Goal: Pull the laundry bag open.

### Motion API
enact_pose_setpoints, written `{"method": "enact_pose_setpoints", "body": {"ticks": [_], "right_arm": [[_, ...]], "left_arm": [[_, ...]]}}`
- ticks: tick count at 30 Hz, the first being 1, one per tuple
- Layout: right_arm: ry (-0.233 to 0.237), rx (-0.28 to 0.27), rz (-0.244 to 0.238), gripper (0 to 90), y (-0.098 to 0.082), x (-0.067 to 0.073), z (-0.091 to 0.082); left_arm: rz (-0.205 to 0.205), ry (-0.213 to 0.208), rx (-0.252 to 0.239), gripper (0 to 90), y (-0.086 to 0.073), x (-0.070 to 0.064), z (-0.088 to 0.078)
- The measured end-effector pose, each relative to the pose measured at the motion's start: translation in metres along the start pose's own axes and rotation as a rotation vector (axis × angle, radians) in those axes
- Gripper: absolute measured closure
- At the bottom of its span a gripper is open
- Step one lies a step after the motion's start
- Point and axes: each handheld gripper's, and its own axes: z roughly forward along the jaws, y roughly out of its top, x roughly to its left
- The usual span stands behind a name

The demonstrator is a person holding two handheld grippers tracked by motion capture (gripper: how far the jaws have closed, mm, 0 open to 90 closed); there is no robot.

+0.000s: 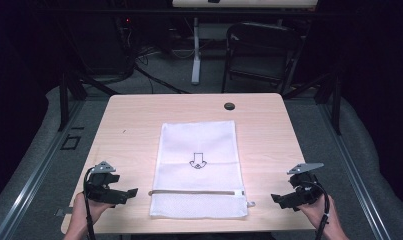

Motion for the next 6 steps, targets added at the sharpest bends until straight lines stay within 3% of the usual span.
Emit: {"method": "enact_pose_setpoints", "body": {"ticks": [6], "right_arm": [[-0.023, 0.026, -0.014, 0.0, -0.0015, -0.0023, 0.0058]], "left_arm": [[-0.017, 0.002, 0.007, 5.1, -0.0022, 0.0071, 0.0065]]}}
